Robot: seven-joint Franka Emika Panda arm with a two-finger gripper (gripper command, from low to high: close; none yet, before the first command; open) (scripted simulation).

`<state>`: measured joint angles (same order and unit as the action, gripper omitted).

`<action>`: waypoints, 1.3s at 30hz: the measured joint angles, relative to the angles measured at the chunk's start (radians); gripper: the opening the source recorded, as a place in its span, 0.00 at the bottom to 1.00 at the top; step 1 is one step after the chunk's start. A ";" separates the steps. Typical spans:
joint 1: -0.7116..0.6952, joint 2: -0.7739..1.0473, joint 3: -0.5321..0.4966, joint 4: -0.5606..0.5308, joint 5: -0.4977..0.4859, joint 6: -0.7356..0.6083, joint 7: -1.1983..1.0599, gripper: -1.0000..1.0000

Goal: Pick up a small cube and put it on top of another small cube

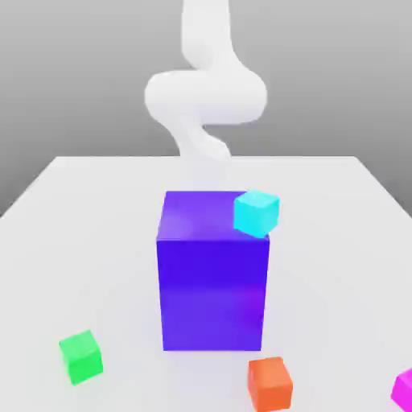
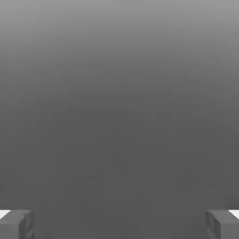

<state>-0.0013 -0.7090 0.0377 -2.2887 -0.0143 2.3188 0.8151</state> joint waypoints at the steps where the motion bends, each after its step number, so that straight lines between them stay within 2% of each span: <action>1: 0.000 0.039 0.016 0.005 -0.007 0.008 0.007 0.50; 18: 0.055 0.659 0.240 0.082 -0.183 0.135 0.167 0.50; 25: 0.133 0.912 0.267 0.113 -0.248 0.187 0.227 0.50; 32: 0.213 1.155 0.294 0.143 -0.270 0.250 0.258 0.50; 36: 0.266 1.300 0.241 0.176 -0.325 0.345 0.299 0.50; 37: 0.274 1.319 0.232 0.181 -0.333 0.359 0.305 0.00; 39: 0.274 1.319 0.232 0.181 -0.333 0.359 0.305 0.00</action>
<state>0.2722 0.6105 0.2693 -2.1074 -0.3470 2.6775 1.1197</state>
